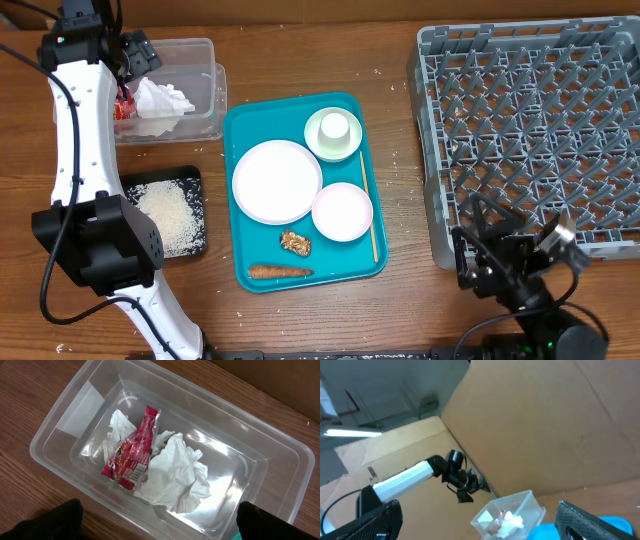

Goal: Sort waste into correct bins and load items into the dishwasher
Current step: 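Reach the right gripper over the teal tray toward the white cup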

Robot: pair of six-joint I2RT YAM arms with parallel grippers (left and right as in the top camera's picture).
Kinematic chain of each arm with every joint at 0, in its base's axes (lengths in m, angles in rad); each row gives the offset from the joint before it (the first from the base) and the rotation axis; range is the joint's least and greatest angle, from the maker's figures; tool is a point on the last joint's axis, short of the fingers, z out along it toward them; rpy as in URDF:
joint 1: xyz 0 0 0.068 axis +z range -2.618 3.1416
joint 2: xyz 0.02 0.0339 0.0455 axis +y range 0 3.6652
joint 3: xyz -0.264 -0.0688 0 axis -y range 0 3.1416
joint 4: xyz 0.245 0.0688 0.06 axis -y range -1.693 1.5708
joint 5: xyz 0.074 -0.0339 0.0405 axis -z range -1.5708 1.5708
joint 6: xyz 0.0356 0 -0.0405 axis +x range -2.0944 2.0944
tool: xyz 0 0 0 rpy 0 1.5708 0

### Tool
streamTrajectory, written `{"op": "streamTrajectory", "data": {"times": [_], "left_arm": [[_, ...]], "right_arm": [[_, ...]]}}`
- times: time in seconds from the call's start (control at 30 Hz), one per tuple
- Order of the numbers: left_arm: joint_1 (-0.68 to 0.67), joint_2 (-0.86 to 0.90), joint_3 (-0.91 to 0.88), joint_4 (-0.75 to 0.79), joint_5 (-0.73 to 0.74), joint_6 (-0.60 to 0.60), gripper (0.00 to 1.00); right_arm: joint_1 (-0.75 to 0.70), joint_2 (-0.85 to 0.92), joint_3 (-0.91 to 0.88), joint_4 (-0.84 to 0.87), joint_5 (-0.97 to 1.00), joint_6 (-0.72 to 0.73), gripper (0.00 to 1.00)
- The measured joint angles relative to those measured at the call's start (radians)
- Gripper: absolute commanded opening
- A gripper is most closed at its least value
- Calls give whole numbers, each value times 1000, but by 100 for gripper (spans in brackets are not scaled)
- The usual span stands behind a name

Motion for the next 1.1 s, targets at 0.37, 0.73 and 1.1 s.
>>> {"op": "streamTrajectory", "data": {"times": [0.37,0.73,1.1], "left_arm": [[0,0,0,0,0,0,100],[0,0,0,0,0,0,100],[0,0,0,0,0,0,100]], "right_arm": [[2,629,607,-510,-107,-337,100],[263,1363,1312,-1164,141,-699,100],[430,1768,1425,-1071,488,-752,100]]}}
